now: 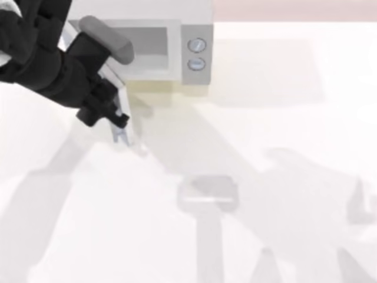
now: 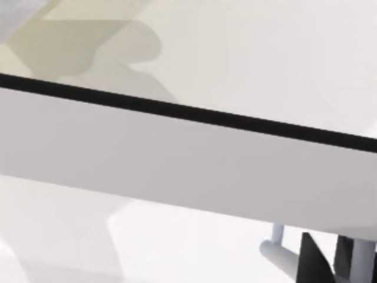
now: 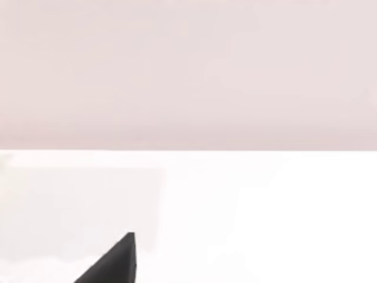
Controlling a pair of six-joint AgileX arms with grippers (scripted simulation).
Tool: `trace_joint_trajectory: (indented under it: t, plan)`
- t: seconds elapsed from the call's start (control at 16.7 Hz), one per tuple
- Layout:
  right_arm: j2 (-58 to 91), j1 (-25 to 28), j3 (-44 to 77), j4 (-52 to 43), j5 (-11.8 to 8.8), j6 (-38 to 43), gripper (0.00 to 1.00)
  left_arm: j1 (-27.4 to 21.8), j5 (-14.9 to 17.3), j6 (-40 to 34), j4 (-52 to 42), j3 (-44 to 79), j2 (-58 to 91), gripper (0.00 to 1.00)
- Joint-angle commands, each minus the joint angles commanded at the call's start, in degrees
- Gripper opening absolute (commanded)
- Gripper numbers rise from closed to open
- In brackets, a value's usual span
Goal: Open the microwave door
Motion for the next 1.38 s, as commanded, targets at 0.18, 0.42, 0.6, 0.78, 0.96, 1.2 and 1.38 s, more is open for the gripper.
trace_joint_trajectory:
  t: [0.18,0.42,0.6,0.78,0.96,1.2,1.38]
  plan:
    - [0.0,0.0,0.0,0.0,0.0,0.0,1.00,-0.1,0.2,-0.1,0.0,-0.2,0.2,0.00]
    - [0.0,0.0,0.0,0.0,0.0,0.0,1.00,1.2,1.4,3.1,-0.9,-0.2,-0.2,0.00]
    - [0.0,0.0,0.0,0.0,0.0,0.0,1.00,3.1,3.4,7.4,-2.3,-0.4,-0.6,0.00]
    - [0.0,0.0,0.0,0.0,0.0,0.0,1.00,4.7,5.3,11.2,-3.5,-0.7,-1.0,0.00]
    - [0.0,0.0,0.0,0.0,0.0,0.0,1.00,5.0,5.5,11.8,-3.6,-0.7,-1.1,0.00]
    - [0.0,0.0,0.0,0.0,0.0,0.0,1.00,5.0,5.5,11.8,-3.6,-0.7,-1.1,0.00]
    - [0.0,0.0,0.0,0.0,0.0,0.0,1.00,5.0,5.5,11.8,-3.6,-0.7,-1.1,0.00]
